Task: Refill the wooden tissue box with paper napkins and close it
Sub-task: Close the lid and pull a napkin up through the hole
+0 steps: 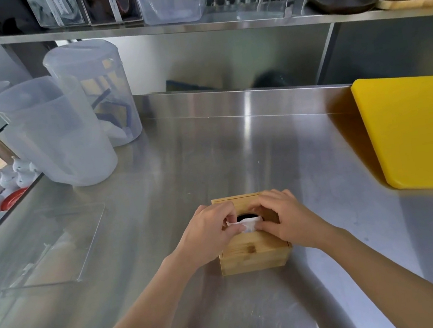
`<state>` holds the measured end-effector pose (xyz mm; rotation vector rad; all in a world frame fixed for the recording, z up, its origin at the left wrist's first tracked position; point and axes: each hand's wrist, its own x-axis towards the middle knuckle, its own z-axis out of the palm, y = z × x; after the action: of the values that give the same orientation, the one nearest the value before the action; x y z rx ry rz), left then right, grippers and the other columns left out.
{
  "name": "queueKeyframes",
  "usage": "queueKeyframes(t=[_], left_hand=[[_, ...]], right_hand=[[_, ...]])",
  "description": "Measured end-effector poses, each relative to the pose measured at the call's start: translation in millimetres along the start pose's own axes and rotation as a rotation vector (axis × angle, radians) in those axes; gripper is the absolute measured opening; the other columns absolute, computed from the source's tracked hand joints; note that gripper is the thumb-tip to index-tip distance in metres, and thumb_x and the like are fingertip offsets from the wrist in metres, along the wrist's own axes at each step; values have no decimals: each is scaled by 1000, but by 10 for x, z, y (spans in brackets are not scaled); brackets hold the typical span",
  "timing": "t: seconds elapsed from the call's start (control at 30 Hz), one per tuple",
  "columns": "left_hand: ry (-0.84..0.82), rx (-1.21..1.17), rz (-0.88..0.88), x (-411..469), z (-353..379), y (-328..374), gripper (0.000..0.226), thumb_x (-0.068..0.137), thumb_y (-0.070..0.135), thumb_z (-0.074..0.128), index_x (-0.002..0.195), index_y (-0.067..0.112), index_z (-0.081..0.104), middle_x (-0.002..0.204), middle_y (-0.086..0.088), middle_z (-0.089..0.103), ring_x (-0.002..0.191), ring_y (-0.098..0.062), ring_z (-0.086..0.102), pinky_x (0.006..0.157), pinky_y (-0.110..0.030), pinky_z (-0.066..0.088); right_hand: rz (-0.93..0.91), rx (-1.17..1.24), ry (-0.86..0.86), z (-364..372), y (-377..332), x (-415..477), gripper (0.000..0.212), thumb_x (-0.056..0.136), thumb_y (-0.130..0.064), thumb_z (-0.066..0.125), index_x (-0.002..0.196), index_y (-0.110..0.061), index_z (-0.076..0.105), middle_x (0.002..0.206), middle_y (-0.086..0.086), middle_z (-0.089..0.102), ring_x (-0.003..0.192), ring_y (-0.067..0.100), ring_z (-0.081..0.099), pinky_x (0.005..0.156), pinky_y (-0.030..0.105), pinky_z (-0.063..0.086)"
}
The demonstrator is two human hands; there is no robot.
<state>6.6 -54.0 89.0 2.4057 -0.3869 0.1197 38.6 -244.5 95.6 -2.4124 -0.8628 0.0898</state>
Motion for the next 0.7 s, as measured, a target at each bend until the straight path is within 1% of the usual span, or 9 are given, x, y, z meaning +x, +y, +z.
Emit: queueKeyframes(t=[0.1,0.2,0.27,0.33,0.4,0.43,0.57,0.63,0.7], left_hand=[[7,2,-1,-27,-13,22,24,82,29,65,73,9,53,71,-4,61,70,-2,43,76,-8,27],[1,56,21,-39,-3,30,36,82,46,52,77,10,51,74,-3,62,78,-8,44,91,-6,16],[-24,78,41,-47,1,32,40,83,52,43,77,12,46,70,0,58,71,-4,47,99,-8,8],[-45,92,53,-55,3,29,32,89,43,46,76,13,43,65,8,49,66,2,45,103,-13,8],[-37,115,59,-58,-2,35,23,91,31,49,76,15,40,59,13,37,64,2,43,105,-20,14],[-29,124,54,-59,-1,41,22,91,29,48,76,17,38,57,13,34,62,-1,43,104,-23,17],[-1,137,44,-73,15,80,24,88,41,40,77,20,37,59,14,36,68,-13,43,96,-22,23],[-11,150,45,-73,29,86,26,87,44,36,77,21,36,61,15,37,69,-12,42,94,-23,24],[-6,154,51,-58,33,105,28,87,45,33,77,20,37,62,16,39,67,-8,42,95,-24,25]], right_hand=[[-43,17,18,29,-17,-8,20,84,-24,65,103,-24,63,101,-9,57,99,6,44,91,20,25],[-53,-16,-21,42,-17,0,19,80,-32,62,94,-21,69,103,-12,54,107,10,45,88,17,22],[-53,-57,-58,56,-21,11,25,80,-37,56,92,-20,71,113,-9,55,117,14,42,84,22,18],[-18,-115,-104,47,-41,26,29,85,-43,55,95,-22,72,130,-5,50,127,15,33,88,25,14],[56,-175,-178,4,-60,35,38,87,-52,51,102,-23,70,144,-6,38,132,14,23,94,27,13],[95,-196,-216,-28,-73,36,42,86,-55,48,104,-24,69,148,-6,32,134,14,19,98,29,13],[190,-334,-435,-92,-177,102,55,84,-66,38,106,-25,68,158,-2,6,142,20,0,112,44,5],[224,-424,-562,-101,-223,185,63,82,-71,34,113,-25,64,159,-1,-4,144,23,-8,113,50,1],[235,-426,-609,-131,-236,249,62,81,-71,38,118,-26,60,159,-1,-4,144,25,-9,113,51,0]])
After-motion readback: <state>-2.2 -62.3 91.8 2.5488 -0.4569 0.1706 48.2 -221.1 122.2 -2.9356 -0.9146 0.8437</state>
